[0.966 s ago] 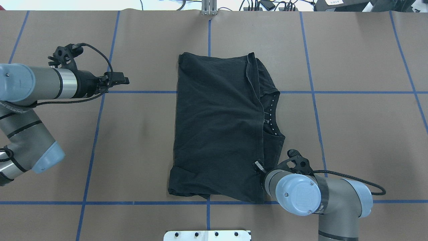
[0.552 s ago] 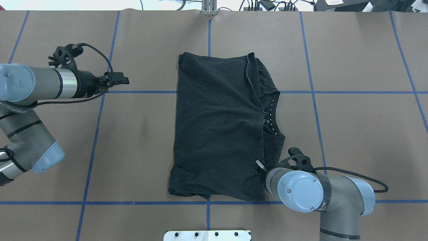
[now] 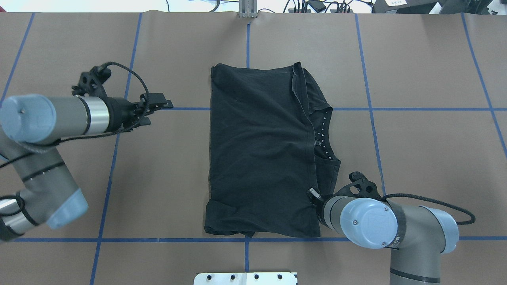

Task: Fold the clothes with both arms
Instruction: 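Move the left gripper to the shirt's near corner and grasp it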

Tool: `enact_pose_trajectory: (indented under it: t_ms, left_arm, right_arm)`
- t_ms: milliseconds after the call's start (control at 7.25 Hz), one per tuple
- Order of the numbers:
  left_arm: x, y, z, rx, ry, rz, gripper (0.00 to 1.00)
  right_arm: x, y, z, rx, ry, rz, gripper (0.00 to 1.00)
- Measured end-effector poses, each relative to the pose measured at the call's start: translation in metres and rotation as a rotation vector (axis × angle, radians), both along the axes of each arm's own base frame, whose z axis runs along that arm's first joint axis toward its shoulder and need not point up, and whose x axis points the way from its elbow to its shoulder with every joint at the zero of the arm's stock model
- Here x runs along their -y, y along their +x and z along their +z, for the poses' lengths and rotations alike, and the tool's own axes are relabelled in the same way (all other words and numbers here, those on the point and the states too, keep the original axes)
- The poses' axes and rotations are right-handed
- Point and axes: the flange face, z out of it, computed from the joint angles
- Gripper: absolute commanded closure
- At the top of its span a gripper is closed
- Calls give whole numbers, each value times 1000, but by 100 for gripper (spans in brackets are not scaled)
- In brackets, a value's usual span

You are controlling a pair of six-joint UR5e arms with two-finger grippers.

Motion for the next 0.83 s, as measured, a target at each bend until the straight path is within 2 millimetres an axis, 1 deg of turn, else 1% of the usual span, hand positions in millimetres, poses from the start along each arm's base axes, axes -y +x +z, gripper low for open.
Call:
enact_pose_trajectory:
  t_ms: [138,276,414,552,690,828]
  left_arm:
    - [-43,31,-17,-67,-63,8,1]
    - [-88,63,-25,-100,-117,23,4]
    - [-125,88,-26,-92,-154,42,7]
    - [-152,105,-23,-68,-180,55,10]
    - [-168,116,-20,-48,-194,66,12]
    - [-179,124,-17,-27,-202,78,15]
  right_arm:
    - [0,1,-1,2,0,0,100]
    - [1,2,-2,5,0,2,100]
    - [2,4,-3,8,-1,4,100]
    - [3,5,-4,9,-1,4,100]
    - [4,5,-5,10,0,3,100]
    - [4,5,-5,12,1,2,100]
